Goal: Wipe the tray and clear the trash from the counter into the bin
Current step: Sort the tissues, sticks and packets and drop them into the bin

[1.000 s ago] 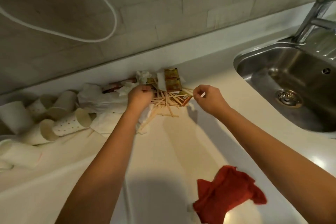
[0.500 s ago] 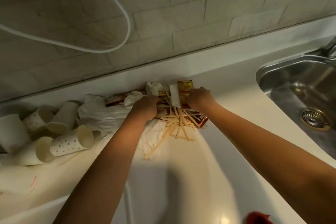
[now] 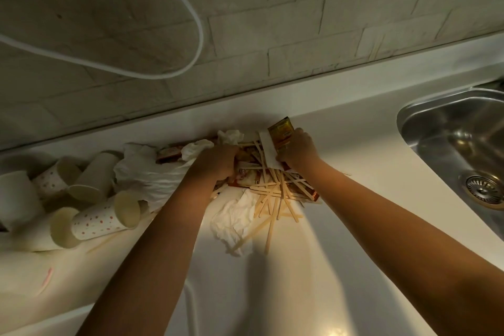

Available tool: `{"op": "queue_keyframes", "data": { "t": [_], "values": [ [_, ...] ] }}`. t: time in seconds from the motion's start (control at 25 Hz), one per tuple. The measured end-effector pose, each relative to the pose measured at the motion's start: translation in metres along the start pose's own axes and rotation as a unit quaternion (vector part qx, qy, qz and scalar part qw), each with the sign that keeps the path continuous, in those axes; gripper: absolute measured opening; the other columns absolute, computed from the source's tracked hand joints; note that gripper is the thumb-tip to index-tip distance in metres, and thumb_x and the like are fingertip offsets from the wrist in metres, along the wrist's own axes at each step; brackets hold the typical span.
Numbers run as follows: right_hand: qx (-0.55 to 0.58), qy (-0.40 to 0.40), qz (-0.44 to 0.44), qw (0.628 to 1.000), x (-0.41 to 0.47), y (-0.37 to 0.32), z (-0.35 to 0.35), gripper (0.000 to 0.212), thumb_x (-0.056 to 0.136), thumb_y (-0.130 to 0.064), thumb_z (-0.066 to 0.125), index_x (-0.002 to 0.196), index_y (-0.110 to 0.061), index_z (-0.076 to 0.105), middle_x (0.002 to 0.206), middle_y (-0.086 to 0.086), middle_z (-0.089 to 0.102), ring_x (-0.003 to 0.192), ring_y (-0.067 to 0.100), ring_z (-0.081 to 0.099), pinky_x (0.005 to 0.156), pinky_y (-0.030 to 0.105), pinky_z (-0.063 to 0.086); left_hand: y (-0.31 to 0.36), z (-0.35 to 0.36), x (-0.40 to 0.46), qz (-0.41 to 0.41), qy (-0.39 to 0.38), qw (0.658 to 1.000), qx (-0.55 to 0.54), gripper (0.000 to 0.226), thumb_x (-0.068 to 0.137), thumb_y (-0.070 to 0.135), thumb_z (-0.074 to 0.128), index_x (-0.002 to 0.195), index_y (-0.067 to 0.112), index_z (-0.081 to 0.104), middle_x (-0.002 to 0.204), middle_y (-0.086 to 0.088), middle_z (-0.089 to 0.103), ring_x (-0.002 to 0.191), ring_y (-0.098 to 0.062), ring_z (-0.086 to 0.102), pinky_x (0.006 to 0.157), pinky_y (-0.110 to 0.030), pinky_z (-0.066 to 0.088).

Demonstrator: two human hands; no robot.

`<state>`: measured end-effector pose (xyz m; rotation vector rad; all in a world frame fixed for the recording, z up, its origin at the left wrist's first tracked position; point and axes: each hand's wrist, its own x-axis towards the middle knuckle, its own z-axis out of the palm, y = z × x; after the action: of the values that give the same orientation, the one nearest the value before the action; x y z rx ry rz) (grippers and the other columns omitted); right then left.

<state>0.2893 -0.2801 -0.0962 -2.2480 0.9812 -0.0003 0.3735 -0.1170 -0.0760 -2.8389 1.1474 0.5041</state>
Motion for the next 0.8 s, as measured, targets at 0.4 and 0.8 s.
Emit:
{"op": "queue_keyframes", "data": {
  "t": [0.4, 0.8],
  "values": [
    [0.105, 0.042, -0.046, 0.993, -0.018, 0.008, -0.001, 0.034, 0.089, -0.010, 0.053, 0.119, -0.005, 0.037, 0.103, 0.012, 0.057, 0.085, 0.025, 0.059, 0.065, 0.031, 0.050, 0.006, -0.013, -0.031, -0.027, 0.150, 0.946, -0.287, 0.024, 0.089, 0.011, 0.057, 0.112, 0.011, 0.059, 0.104, -0.006, 0.063, 0.087, -0.013, 0.058, 0.063, -0.015, 0.039],
    [0.264, 0.083, -0.104, 0.955, -0.080, 0.006, -0.043, 0.012, 0.097, -0.018, 0.042, 0.106, -0.013, 0.047, 0.082, -0.006, 0.054, 0.073, 0.010, 0.056, 0.054, 0.019, 0.043, 0.042, -0.051, -0.093, -0.091, 0.382, 0.804, -0.446, 0.026, 0.092, 0.008, 0.048, 0.114, 0.010, 0.062, 0.101, 0.005, 0.058, 0.091, -0.005, 0.051, 0.063, 0.008, 0.033]
  ]
}}
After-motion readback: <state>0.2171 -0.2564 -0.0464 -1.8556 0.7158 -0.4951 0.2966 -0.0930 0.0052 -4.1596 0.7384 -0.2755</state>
